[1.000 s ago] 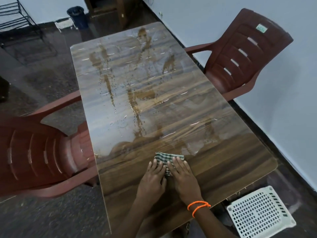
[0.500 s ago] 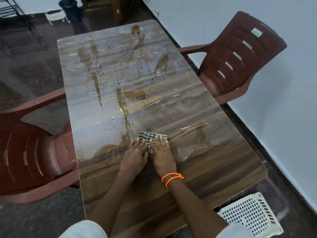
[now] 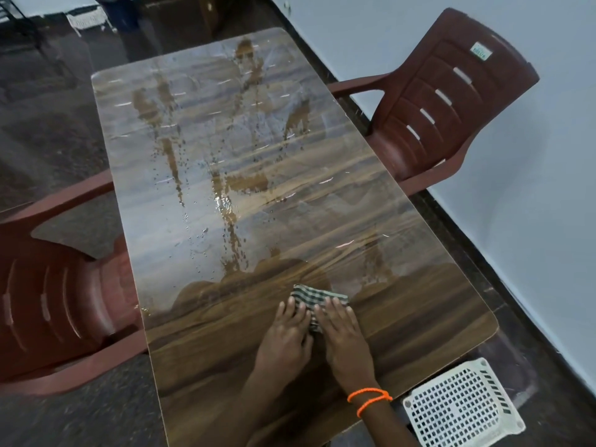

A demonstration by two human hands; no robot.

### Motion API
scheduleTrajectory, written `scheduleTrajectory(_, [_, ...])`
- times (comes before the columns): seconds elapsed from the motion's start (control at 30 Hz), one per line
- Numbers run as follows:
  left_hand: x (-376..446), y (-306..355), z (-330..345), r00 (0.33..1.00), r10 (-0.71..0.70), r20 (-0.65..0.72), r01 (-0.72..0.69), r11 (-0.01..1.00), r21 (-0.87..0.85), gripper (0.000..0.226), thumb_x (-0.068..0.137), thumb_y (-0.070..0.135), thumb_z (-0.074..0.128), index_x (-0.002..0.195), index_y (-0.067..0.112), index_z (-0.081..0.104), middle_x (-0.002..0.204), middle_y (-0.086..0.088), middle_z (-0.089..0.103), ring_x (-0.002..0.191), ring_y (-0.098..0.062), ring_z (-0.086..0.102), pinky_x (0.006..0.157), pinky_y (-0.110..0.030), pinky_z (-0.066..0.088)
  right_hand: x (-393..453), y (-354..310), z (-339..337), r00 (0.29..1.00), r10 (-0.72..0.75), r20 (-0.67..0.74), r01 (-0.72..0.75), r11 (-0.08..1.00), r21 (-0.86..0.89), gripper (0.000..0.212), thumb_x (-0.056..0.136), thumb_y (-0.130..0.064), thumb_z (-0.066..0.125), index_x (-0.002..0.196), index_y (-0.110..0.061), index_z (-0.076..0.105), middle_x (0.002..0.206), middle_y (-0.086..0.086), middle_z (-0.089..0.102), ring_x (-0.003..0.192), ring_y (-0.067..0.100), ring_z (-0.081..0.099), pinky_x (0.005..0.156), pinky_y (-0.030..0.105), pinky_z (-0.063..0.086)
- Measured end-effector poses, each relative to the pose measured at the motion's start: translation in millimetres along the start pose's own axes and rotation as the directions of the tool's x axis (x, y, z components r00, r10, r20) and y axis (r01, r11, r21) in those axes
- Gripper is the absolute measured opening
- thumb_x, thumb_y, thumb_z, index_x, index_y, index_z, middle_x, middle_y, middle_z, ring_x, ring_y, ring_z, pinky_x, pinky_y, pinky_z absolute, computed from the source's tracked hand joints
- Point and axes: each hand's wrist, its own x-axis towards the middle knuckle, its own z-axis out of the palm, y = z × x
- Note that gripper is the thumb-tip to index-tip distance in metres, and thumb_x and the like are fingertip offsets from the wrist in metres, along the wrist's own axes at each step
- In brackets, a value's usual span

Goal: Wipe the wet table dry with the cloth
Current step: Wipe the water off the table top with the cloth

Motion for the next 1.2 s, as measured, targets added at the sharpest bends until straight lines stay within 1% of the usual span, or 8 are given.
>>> scheduleTrajectory(0.13, [51.4,15.6,-7.0,0.999,0.048,0.008,-0.048,0.999,0.024,0.052,0.085,0.030,0.043,0.128,0.008,0.062,0.135,-0.009,0.058,0.136,-0.029,0.041,0.118,-0.044,0.019,26.3,27.4,-11.7,0.993,0.111,-0.050,-0.111,0.994,-0.001,0.058,0.086,-0.012,0.042,0.144,-0.019,0.040,0.153,0.008,0.033,0.144,0.022,0.021,0.116,0.045,0.018])
scheduleTrajectory(0.3, [93.2,-9.5,-26.4,1.000,0.011,-0.015,-0.010,0.999,0.051,0.046,0.089,0.022,0.053,0.133,0.010,0.057,0.140,-0.007,0.054,0.140,-0.025,0.036,0.121,-0.042,0.015,81.9,23.0,1.6,0.973,0.227,-0.045,-0.225,0.973,0.040,0.054,0.088,-0.017,0.040,0.142,-0.021,0.044,0.152,0.007,0.034,0.144,0.023,0.022,0.117,0.043,0.012])
scheduleTrajectory(0.37, [99.2,-27.5,-33.9,1.000,-0.005,-0.031,0.006,0.999,0.054,0.046,0.089,0.021,0.055,0.134,0.010,0.057,0.142,-0.006,0.053,0.140,-0.025,0.036,0.121,-0.041,0.014,102.4,10.7,7.5,0.974,0.227,-0.026,-0.226,0.973,0.041,0.053,0.088,-0.018,0.039,0.141,-0.019,0.046,0.151,0.009,0.036,0.144,0.024,0.022,0.117,0.043,0.012])
scheduleTrajectory(0.5, [92.6,-55.3,-44.5,0.998,-0.034,-0.059,0.035,0.999,0.011,0.046,0.084,0.016,0.062,0.130,0.008,0.060,0.138,-0.010,0.056,0.138,-0.028,0.039,0.120,-0.044,0.019,115.9,-16.5,21.1,0.982,0.187,-0.031,-0.186,0.982,0.023,0.054,0.087,-0.012,0.049,0.141,-0.019,0.045,0.152,0.009,0.035,0.144,0.024,0.021,0.117,0.042,0.012])
scheduleTrajectory(0.67, [43.3,-45.2,-34.4,0.999,0.011,-0.046,-0.012,0.999,-0.033,0.052,0.086,0.023,0.057,0.135,0.007,0.055,0.143,-0.009,0.050,0.143,-0.026,0.030,0.120,-0.039,0.007,69.2,-30.3,26.2,0.992,0.124,-0.022,-0.123,0.991,0.051,0.057,0.088,-0.016,0.053,0.143,-0.022,0.041,0.154,0.005,0.030,0.146,0.020,0.015,0.117,0.042,0.014])
scheduleTrajectory(0.77, [26.7,-28.4,-20.2,0.997,0.081,-0.010,-0.081,0.996,-0.039,0.055,0.087,0.029,0.053,0.138,0.009,0.052,0.147,-0.008,0.046,0.145,-0.024,0.025,0.121,-0.041,0.010,32.6,-15.9,16.7,0.995,0.101,-0.028,-0.100,0.994,0.036,0.058,0.087,-0.015,0.045,0.145,-0.023,0.039,0.154,0.005,0.030,0.145,0.020,0.018,0.116,0.044,0.016])
scheduleTrajectory(0.93, [59.9,19.1,3.2,0.979,0.198,0.039,-0.197,0.980,-0.021,0.053,0.087,0.032,0.047,0.135,0.012,0.056,0.143,-0.006,0.051,0.141,-0.026,0.034,0.118,-0.046,0.022,5.2,37.0,-14.3,0.979,0.196,-0.058,-0.199,0.979,-0.054,0.061,0.087,-0.014,0.040,0.147,-0.025,0.035,0.155,0.003,0.028,0.145,0.019,0.019,0.116,0.046,0.017])
scheduleTrajectory(1.2, [153.7,31.2,-10.8,0.978,0.208,0.028,-0.209,0.976,0.058,0.049,0.086,0.026,0.048,0.130,0.009,0.059,0.136,-0.008,0.058,0.136,-0.027,0.042,0.119,-0.043,0.018,79.2,81.5,-29.9,0.927,0.362,-0.099,-0.365,0.931,-0.005,0.054,0.086,-0.018,0.035,0.138,-0.020,0.050,0.149,0.009,0.040,0.141,0.025,0.029,0.117,0.039,0.011])
